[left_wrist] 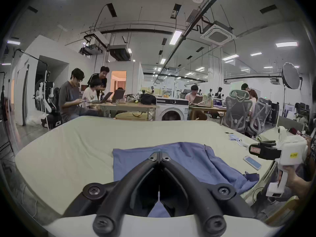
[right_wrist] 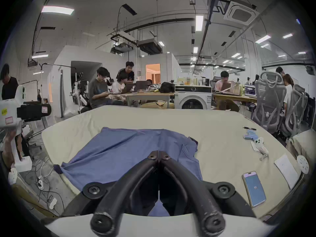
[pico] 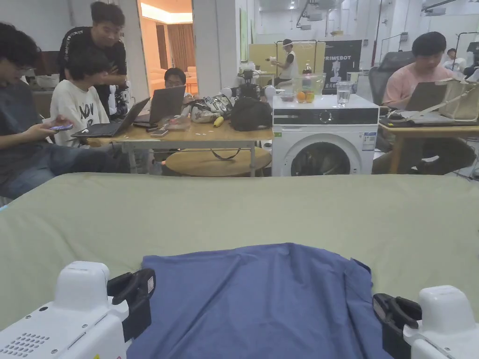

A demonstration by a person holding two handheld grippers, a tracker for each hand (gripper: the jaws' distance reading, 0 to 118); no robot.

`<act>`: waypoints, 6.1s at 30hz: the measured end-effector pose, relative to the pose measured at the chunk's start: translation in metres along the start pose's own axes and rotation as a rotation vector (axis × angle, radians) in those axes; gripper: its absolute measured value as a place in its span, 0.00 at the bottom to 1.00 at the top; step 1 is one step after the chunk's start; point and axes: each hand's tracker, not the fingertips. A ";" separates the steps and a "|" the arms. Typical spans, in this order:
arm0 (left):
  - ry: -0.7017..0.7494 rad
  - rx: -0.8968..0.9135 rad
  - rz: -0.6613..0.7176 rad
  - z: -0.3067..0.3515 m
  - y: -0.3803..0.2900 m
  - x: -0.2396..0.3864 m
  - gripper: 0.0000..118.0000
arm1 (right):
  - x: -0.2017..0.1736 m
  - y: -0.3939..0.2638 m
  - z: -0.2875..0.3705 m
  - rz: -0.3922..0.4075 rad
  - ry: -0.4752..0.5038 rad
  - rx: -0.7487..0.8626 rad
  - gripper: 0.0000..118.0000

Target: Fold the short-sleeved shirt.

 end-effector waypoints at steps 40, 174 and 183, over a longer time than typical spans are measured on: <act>0.068 -0.694 0.072 -0.047 -0.140 -0.066 0.09 | 0.106 -0.116 -0.004 -0.311 -0.150 -0.537 0.47; 0.002 -0.082 0.029 -0.021 -0.023 -0.016 0.25 | 0.038 -0.013 -0.034 -0.140 0.014 -0.145 0.36; 0.010 -0.132 0.059 -0.029 -0.034 -0.016 0.00 | 0.007 -0.025 -0.064 -0.084 0.082 -0.196 0.00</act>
